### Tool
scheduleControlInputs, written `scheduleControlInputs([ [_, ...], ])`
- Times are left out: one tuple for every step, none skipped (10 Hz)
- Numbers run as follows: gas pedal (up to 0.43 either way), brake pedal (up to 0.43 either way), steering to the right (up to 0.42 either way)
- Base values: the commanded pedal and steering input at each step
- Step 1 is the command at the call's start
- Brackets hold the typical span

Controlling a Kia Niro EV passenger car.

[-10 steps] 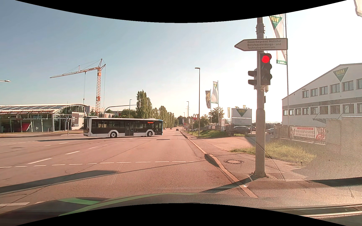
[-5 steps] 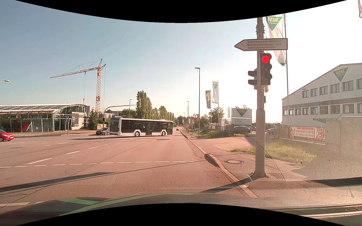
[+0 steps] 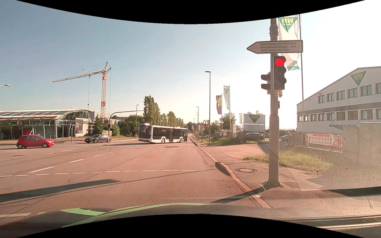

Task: Follow the waypoints while adhering to traffic rules and regulations

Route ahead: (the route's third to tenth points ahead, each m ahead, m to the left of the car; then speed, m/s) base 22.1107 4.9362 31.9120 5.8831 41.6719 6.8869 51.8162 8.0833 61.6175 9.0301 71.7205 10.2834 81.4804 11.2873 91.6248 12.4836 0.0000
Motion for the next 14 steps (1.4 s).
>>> scheduleControlInputs([
  [0.0,0.366,-0.026],
  [0.0,0.366,-0.026],
  [0.0,0.366,-0.026],
  [0.0,0.366,-0.026],
  [0.0,0.366,-0.026],
  [0.0,0.366,-0.026],
  [0.0,0.366,-0.025],
  [0.0,0.366,-0.026],
  [0.0,0.366,-0.026],
  [0.0,0.366,-0.026],
  [0.0,0.366,-0.026],
  [0.0,0.366,-0.025],
  [0.0,0.366,-0.026],
  [0.0,0.366,-0.026],
])
